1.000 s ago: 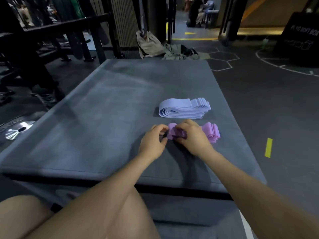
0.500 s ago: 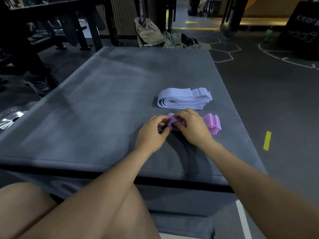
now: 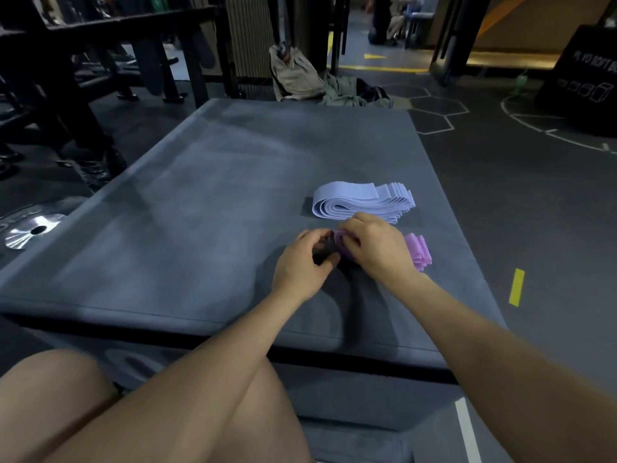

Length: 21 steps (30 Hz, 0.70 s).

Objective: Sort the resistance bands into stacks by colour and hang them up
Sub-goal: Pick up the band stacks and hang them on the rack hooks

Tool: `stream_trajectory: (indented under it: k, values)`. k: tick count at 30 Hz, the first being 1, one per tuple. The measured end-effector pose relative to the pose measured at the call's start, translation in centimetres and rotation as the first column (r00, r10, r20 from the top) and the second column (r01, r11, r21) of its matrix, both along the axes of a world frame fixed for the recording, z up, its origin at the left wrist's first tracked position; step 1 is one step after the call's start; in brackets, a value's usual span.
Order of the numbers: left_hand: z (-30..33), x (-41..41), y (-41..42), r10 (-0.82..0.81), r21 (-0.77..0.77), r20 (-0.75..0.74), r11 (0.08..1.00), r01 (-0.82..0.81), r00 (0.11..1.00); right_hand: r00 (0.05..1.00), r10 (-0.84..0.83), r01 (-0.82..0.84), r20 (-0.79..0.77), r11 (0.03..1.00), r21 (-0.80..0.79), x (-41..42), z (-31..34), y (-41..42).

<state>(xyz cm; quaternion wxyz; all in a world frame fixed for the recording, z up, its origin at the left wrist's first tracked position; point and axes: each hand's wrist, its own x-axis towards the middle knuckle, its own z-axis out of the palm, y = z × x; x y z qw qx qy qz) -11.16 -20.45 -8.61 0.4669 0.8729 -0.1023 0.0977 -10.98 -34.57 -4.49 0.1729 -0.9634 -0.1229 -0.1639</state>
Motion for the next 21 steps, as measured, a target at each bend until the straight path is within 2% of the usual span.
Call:
stream_trajectory:
  k: [8,13,18,21]
  values:
    - [4.3,-1.1,2.1,0.026,-0.192,0.063,0.981,-0.013,0.998,0.991,0.081,-0.078,0.104,0.996,-0.039,-0.9,5.7,2.5]
    - [8.9,-3.1,5.6,0.098,-0.153,0.138,0.985,-0.076,0.986,0.967,0.155,-0.145,0.201,0.987,-0.063,-2.4,9.7,6.2]
    - [12.5,-5.6,9.9,0.229,-0.085,0.225,0.973,-0.215,0.947,0.924,0.223,-0.208,0.312,0.975,-0.079,-4.4,13.3,11.2]
    - [14.4,-7.3,12.5,0.296,-0.122,0.256,0.954,-0.273,0.920,0.896,0.255,-0.243,0.363,0.967,-0.081,-5.4,15.1,14.2]
